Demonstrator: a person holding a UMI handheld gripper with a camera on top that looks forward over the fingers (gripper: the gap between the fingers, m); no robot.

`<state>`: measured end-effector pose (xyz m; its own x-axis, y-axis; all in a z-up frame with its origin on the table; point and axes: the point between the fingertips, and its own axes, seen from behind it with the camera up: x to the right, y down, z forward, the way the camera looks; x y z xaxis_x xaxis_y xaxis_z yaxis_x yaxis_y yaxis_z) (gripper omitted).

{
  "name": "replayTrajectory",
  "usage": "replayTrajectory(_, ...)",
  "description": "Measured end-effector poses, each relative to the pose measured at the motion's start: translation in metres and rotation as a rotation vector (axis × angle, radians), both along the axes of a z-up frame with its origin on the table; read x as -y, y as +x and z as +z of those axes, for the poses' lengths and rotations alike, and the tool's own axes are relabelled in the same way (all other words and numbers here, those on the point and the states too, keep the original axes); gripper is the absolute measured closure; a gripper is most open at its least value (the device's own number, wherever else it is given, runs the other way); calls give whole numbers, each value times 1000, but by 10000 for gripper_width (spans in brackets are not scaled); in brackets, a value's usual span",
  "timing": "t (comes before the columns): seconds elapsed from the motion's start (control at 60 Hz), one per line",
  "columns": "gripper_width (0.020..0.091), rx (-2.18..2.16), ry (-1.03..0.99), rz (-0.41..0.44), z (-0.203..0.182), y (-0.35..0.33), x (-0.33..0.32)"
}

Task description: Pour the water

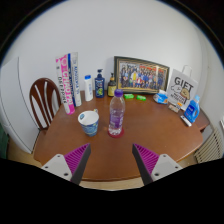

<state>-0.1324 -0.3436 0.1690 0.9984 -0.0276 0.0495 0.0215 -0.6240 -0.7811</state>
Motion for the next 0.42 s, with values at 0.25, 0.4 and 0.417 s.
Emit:
replayTrajectory(0.25,247,30,23,-4,19,-3,22)
replayTrajectory(0.4,250,49,22,19,21,-6,28)
replayTrajectory(0.417,250,50,26,19,21,-5,28)
